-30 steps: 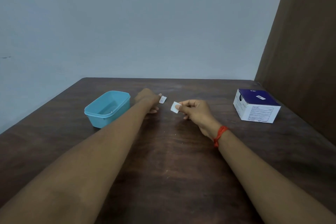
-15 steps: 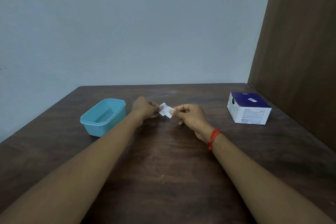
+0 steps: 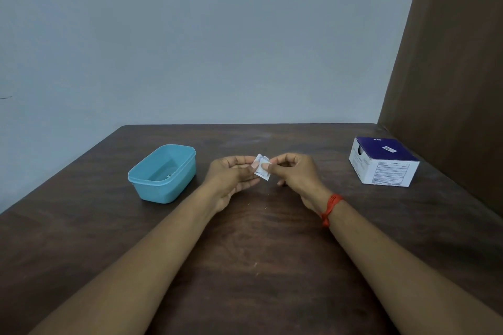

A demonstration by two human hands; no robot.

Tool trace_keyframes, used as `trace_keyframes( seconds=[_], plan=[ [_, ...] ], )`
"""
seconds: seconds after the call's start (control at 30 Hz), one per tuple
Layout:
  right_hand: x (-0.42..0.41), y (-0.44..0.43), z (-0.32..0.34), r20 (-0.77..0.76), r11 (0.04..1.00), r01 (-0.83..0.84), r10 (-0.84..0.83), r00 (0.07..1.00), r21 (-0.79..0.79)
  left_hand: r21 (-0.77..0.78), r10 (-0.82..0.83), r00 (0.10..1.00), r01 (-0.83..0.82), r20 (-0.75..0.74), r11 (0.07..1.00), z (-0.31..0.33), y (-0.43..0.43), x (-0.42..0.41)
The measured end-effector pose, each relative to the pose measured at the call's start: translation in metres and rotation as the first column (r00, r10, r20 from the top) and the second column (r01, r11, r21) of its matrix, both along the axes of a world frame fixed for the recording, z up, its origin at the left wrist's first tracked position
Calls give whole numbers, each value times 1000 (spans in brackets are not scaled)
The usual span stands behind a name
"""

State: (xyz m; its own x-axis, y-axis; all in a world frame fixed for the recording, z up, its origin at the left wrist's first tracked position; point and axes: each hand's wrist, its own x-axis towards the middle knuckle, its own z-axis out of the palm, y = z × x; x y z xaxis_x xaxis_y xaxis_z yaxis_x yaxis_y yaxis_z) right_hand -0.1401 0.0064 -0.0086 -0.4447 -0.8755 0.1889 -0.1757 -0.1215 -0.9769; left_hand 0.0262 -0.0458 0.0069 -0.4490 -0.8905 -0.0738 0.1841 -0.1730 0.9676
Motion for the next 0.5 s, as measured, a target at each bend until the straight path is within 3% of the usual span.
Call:
trace_keyframes(
  seconds=[0.5],
  plan=[
    [3,4,7,22,999,-32,31,999,42,-18,-90,996,91,22,996,2,-1,3]
  ],
)
